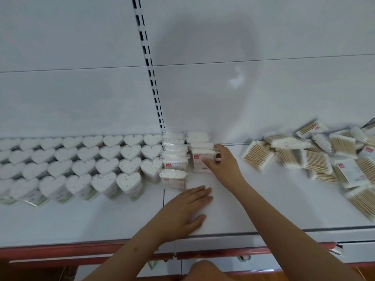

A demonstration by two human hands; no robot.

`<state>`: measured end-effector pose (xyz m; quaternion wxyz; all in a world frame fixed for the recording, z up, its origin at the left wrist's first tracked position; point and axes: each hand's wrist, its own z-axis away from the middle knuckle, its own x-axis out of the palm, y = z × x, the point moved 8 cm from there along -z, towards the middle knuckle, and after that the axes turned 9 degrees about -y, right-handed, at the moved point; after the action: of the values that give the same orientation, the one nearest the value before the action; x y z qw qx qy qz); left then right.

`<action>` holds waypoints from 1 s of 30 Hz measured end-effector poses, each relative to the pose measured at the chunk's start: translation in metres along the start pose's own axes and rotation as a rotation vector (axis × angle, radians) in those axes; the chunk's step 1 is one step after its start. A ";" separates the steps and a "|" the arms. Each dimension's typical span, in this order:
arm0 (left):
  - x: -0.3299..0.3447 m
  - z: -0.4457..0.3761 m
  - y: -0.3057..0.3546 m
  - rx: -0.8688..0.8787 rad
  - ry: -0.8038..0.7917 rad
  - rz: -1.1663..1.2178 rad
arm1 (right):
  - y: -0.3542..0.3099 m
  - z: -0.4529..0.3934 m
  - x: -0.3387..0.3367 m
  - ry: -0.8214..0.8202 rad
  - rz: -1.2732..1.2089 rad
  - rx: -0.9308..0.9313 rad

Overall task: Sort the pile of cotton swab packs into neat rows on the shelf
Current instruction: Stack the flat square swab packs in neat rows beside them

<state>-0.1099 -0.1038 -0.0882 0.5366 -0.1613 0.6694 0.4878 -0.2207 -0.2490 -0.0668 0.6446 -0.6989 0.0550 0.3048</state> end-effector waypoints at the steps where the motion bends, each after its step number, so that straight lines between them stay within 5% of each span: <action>1: -0.001 0.000 -0.001 -0.006 0.009 0.028 | -0.001 0.002 -0.002 0.047 0.032 -0.017; 8: 0.000 0.002 -0.003 0.015 0.049 0.041 | -0.003 0.000 0.001 0.015 0.131 -0.022; 12: -0.002 0.001 -0.001 0.019 0.053 0.034 | -0.048 0.037 -0.023 0.316 0.244 -0.182; 19: -0.013 0.005 0.003 -0.013 0.069 0.081 | -0.085 0.046 0.067 -0.170 0.504 -0.466; 27: -0.017 0.025 -0.024 -0.031 0.049 0.098 | -0.077 0.039 0.061 -0.123 0.465 -0.454; 30: -0.019 0.029 -0.025 -0.035 0.123 0.066 | -0.078 0.049 0.039 0.040 0.459 -0.445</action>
<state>-0.0679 -0.0977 -0.0821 0.4750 -0.1782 0.6974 0.5062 -0.1699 -0.1781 -0.0176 0.3894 -0.7978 0.1559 0.4330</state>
